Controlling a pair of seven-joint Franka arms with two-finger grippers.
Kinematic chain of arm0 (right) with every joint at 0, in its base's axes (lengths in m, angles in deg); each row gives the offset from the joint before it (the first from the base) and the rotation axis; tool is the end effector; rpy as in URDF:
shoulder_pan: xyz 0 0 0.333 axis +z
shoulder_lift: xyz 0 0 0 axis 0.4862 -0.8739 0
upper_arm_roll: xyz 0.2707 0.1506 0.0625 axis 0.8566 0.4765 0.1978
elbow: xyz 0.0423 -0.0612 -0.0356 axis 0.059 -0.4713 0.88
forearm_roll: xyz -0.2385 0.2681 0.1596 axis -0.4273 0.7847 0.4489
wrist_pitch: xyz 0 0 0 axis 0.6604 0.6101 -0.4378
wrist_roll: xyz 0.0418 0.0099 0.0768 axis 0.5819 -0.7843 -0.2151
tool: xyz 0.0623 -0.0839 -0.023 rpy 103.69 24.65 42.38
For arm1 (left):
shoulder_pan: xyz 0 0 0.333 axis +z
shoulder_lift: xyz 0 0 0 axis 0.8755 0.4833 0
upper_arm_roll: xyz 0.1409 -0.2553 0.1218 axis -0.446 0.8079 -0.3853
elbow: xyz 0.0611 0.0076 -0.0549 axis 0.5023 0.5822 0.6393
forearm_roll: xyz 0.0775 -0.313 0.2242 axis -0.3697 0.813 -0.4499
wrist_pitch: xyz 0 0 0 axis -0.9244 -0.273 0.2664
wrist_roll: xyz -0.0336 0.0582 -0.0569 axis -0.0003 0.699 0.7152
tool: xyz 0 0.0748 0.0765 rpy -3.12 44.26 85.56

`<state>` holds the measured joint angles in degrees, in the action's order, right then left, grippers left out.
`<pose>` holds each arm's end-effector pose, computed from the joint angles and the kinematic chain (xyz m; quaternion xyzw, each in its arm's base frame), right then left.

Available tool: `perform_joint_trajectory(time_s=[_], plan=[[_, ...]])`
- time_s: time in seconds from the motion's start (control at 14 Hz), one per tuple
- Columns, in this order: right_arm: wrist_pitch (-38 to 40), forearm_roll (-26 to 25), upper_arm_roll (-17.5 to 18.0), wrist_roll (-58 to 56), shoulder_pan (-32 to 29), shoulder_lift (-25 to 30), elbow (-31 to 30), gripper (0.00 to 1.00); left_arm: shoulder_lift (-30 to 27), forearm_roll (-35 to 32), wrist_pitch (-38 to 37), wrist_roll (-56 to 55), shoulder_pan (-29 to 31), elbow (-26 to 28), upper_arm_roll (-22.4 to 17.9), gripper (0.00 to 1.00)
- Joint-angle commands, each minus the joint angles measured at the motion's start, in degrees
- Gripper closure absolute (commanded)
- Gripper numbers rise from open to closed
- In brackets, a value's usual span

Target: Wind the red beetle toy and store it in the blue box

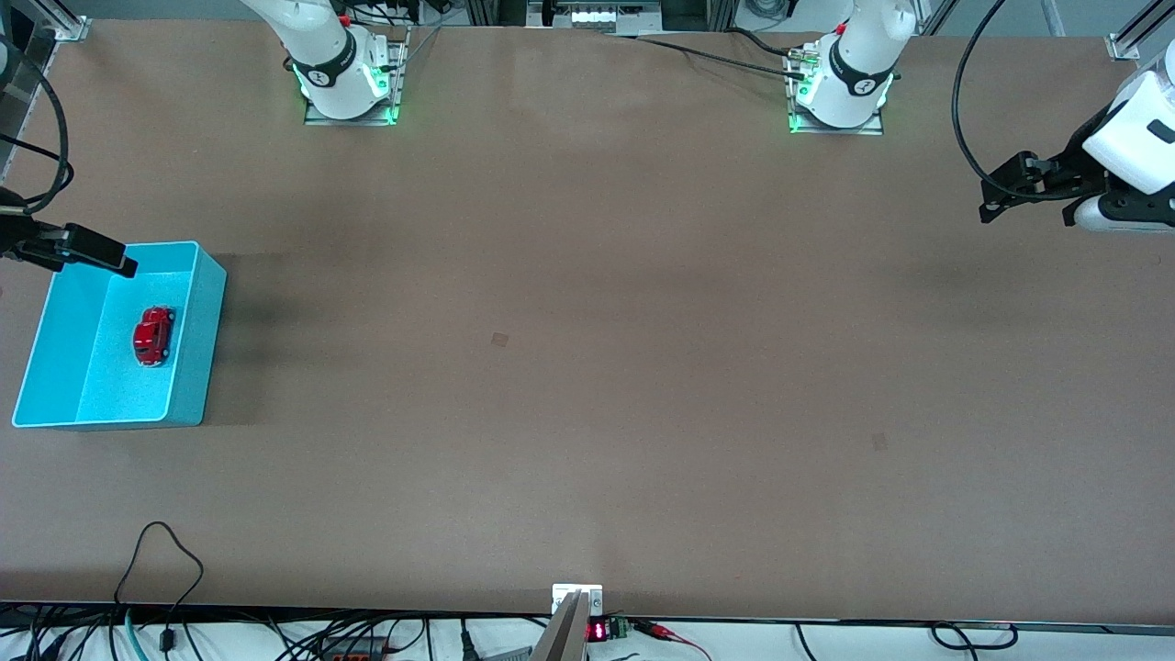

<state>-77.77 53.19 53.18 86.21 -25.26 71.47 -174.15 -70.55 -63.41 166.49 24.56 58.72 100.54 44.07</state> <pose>0.5910 -0.0604 0.5625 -0.9988 0.0401 0.0236 0.0123 0.5367 -0.0237 0.6166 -0.9999 0.0136 0.0071 0.0033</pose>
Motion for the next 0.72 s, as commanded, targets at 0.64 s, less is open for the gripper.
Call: perform_joint_trajectory(time_s=[0.64], plan=[[-8.2, -2.7, -0.2, 0.8, 0.8, 11.6, -16.5, 0.0, 0.9, 0.6, -0.8, -0.4, -0.3, -1.9, -0.1, 0.0]])
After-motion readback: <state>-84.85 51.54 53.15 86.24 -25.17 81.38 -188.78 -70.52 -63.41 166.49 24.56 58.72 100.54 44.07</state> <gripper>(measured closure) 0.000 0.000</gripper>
